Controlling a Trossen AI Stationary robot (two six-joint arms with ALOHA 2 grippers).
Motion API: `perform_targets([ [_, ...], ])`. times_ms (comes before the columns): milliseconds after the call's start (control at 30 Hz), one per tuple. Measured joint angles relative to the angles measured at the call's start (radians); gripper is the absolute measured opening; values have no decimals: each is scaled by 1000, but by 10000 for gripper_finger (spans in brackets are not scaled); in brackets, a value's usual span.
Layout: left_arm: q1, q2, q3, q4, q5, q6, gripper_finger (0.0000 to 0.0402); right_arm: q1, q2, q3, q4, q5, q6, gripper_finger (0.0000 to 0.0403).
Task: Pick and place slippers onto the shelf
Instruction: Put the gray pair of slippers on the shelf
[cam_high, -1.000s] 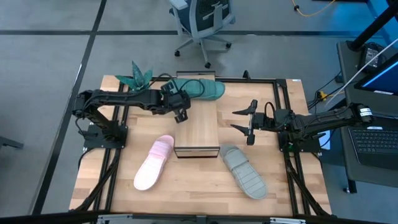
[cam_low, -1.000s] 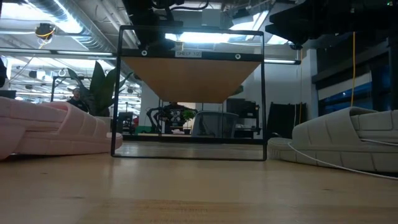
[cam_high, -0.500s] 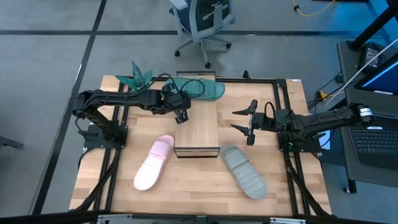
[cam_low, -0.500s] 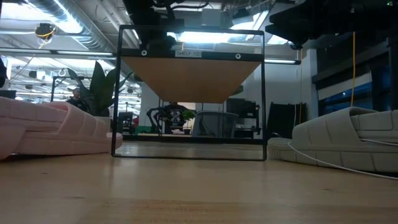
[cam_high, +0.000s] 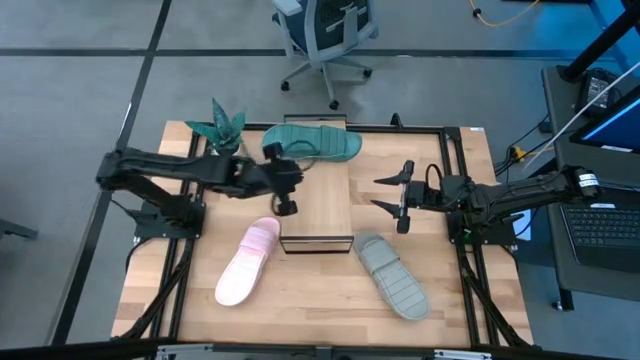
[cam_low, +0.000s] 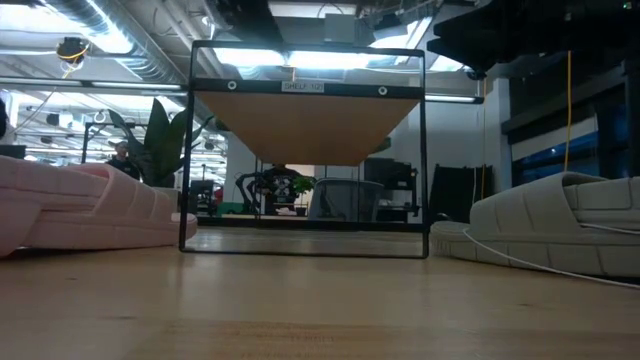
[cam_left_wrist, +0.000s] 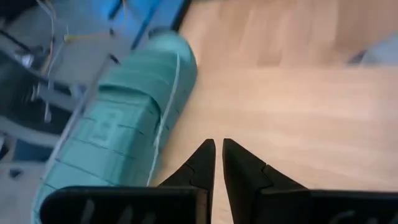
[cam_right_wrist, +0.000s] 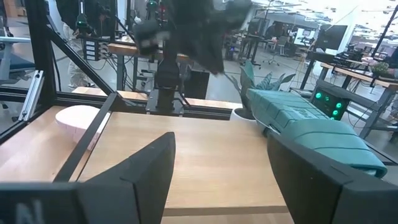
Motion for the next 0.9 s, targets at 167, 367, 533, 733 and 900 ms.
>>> perform_targets([
  [167,-52,-180,-169,183,-5,1,25,0,-46,0,-15,-6,-1,255],
  [367,-97,-408,-473,484,-3,2,25,0,-172,1,-126,-14,44,255],
  [533,-122,-563,-686,692,-2,23,25,0,-257,18,-325,-82,100,255],
  [733,-147,-689,-876,969,96,79,25,1,-289,88,-388,-293,183,255],
  [900,-156,-734,-944,1034,113,77,25,1,-273,210,-629,-349,185,255],
])
